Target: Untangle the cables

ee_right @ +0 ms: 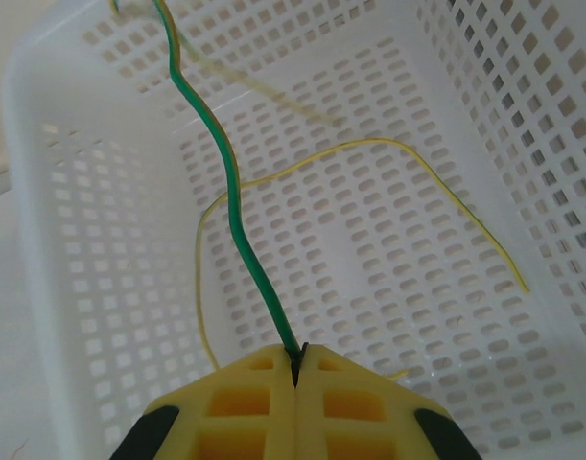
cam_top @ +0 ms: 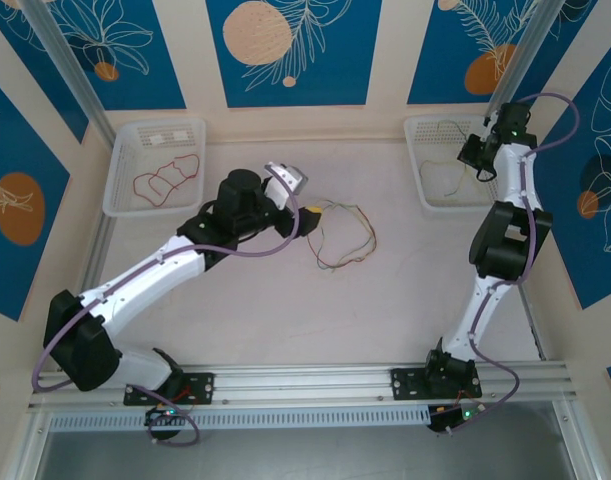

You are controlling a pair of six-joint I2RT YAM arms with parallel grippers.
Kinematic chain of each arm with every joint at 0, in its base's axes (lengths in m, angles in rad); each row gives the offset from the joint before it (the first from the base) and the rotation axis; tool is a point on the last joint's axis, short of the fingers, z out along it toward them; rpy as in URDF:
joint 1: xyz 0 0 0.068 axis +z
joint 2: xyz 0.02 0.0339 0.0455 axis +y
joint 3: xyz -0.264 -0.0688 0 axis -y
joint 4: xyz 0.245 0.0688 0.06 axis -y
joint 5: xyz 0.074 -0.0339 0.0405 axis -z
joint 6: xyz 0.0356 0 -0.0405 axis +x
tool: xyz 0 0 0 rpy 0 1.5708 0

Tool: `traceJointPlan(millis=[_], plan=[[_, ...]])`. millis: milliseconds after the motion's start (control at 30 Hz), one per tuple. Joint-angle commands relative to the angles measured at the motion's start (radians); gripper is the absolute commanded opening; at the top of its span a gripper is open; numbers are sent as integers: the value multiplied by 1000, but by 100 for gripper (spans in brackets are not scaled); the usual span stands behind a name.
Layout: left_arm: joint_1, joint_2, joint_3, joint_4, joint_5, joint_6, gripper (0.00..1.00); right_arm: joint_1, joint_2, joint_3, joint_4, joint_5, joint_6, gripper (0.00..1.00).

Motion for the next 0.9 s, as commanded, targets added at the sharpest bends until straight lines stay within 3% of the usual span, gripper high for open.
traceJointPlan(millis=[0, 67, 133, 233, 367, 500, 600, 700, 867], plan=[[-30, 22, 53, 62, 92, 28, 81, 1, 70, 96, -58, 5, -20, 0], [-44, 35, 62, 66, 78, 31, 81, 1, 119, 151, -66, 24, -18, 1], [-52, 34, 49, 85, 64, 32, 81, 0, 166, 201, -95, 24, -18, 10], [-52, 0, -36, 182, -24, 5, 81, 5, 194, 248, -162, 25, 0, 37], [-47, -42, -139, 241, -256, -59, 85, 33, 60, 139, -132, 107, 18, 59], [-27, -2, -95, 115, -316, -88, 87, 67, -132, 16, -56, 171, 15, 72], [-10, 11, -105, 113, -384, -192, 88, 101, -251, -20, -76, 230, 15, 73], [12, 27, -134, 146, -373, -299, 88, 156, -436, -170, -13, 238, 27, 74], [17, 194, 15, -95, -346, -409, 83, 271, -819, -684, 356, 17, 178, 74]])
